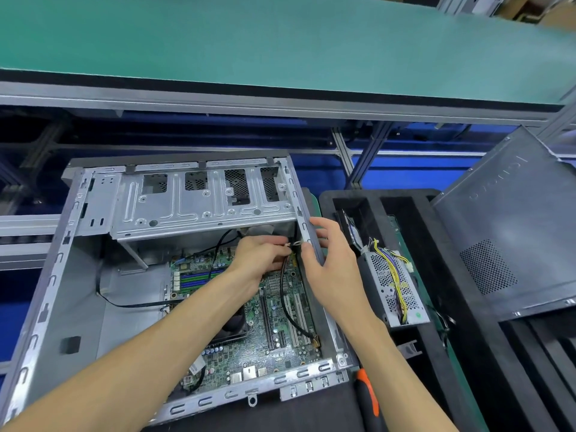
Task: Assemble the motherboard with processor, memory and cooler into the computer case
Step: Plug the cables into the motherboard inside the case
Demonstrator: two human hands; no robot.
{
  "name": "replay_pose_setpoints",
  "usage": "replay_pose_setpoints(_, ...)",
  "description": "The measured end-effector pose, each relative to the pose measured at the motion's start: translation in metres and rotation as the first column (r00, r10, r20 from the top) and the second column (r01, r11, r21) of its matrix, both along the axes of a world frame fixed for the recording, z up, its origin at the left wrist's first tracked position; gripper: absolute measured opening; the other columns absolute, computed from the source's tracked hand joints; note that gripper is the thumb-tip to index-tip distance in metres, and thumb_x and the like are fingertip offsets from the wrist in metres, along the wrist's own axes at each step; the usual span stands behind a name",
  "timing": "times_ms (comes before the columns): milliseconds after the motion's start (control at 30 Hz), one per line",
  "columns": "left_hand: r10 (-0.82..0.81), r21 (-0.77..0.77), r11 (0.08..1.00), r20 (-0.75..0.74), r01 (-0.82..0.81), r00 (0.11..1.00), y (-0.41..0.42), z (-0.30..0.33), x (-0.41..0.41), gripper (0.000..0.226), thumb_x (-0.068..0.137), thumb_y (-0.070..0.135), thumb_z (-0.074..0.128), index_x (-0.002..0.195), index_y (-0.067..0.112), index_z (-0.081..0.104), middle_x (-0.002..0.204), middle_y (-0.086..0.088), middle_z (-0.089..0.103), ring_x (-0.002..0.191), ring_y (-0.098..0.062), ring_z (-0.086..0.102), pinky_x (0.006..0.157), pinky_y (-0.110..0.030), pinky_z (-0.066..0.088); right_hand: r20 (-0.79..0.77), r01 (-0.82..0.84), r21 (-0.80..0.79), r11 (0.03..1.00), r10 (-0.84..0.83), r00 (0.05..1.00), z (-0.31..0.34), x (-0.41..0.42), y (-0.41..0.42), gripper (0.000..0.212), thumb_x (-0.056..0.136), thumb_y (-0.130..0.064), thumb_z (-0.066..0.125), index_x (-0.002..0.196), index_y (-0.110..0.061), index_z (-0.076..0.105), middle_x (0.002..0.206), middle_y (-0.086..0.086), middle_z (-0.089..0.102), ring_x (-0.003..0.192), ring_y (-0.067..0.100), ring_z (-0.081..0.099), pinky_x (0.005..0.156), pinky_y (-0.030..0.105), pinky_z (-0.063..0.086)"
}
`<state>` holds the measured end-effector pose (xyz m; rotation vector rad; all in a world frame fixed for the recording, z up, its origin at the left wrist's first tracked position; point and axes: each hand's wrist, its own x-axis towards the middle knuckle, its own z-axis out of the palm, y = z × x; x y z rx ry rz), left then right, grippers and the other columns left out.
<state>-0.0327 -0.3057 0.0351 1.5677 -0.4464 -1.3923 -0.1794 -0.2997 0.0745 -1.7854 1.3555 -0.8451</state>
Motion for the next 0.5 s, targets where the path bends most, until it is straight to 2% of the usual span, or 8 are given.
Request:
replay_pose_setpoints(67, 0.024, -0.012, 1.000, 0.058, -0.023, 0.998, -0.0011, -0.0013, -0.0021, 0.029, 0.077, -0.002, 0.078, 0.102, 0.010, 0.070, 0.100, -0.009, 0.074, 0.097, -0.025, 0.070, 0.079, -0.033, 0.058, 0.002, 0.000, 0.002, 1.000, 0.000, 1.000, 0.0004, 0.0001, -0.0002, 0.036, 0.099, -0.021, 0.057, 0.131, -0.034, 0.049, 0.118, -0.012, 0.059, 0.106, 0.003, 0.059, 0.090, 0.039, 0.054)
replay_pose_setpoints(167, 0.082, -0.055, 0.996, 0.109, -0.077, 0.991, -0.0027, 0.0003, -0.0081, 0.022, 0.079, 0.000, 0.074, 0.096, 0.013, 0.074, 0.095, -0.005, 0.076, 0.096, -0.023, 0.070, 0.092, -0.040, 0.056, 0.003, -0.001, 0.003, 1.000, 0.001, 1.000, 0.0006, 0.0001, -0.0001, 0.036, 0.099, -0.021, 0.057, 0.132, -0.033, 0.049, 0.119, -0.011, 0.059, 0.109, 0.004, 0.058, 0.092, 0.040, 0.053)
replay_pose_setpoints(267, 0.150, -0.067, 0.987, 0.122, -0.143, 0.981, -0.0029, 0.0014, -0.0079, 0.021, 0.081, 0.001, 0.072, 0.090, 0.018, 0.076, 0.090, 0.003, 0.076, 0.095, -0.017, 0.068, 0.096, -0.041, 0.053, -0.001, -0.002, 0.012, 1.000, 0.002, 1.000, 0.0013, -0.0002, -0.0003, 0.036, 0.099, -0.022, 0.058, 0.133, -0.033, 0.049, 0.120, -0.011, 0.059, 0.108, 0.003, 0.058, 0.092, 0.040, 0.053)
replay_pose_setpoints(400, 0.158, -0.067, 0.987, 0.148, -0.150, 0.976, 0.0011, -0.0020, -0.0051, 0.021, 0.083, 0.000, 0.069, 0.088, 0.020, 0.075, 0.087, 0.007, 0.075, 0.089, -0.011, 0.067, 0.094, -0.041, 0.055, 0.005, -0.003, 0.017, 1.000, 0.003, 1.000, 0.0014, -0.0003, -0.0004, 0.037, 0.099, -0.022, 0.058, 0.134, -0.031, 0.049, 0.121, -0.009, 0.059, 0.109, 0.003, 0.058, 0.093, 0.039, 0.053)
replay_pose_setpoints(500, 0.117, -0.058, 0.992, 0.163, -0.109, 0.980, 0.0012, -0.0045, -0.0072, 0.018, 0.083, 0.001, 0.071, 0.092, 0.016, 0.076, 0.083, 0.004, 0.075, 0.076, -0.009, 0.070, 0.087, -0.041, 0.059, 0.010, 0.001, 0.018, 1.000, -0.001, 1.000, 0.0012, -0.0003, -0.0005, 0.037, 0.099, -0.021, 0.058, 0.134, -0.030, 0.050, 0.121, -0.008, 0.060, 0.109, 0.005, 0.058, 0.092, 0.040, 0.053)
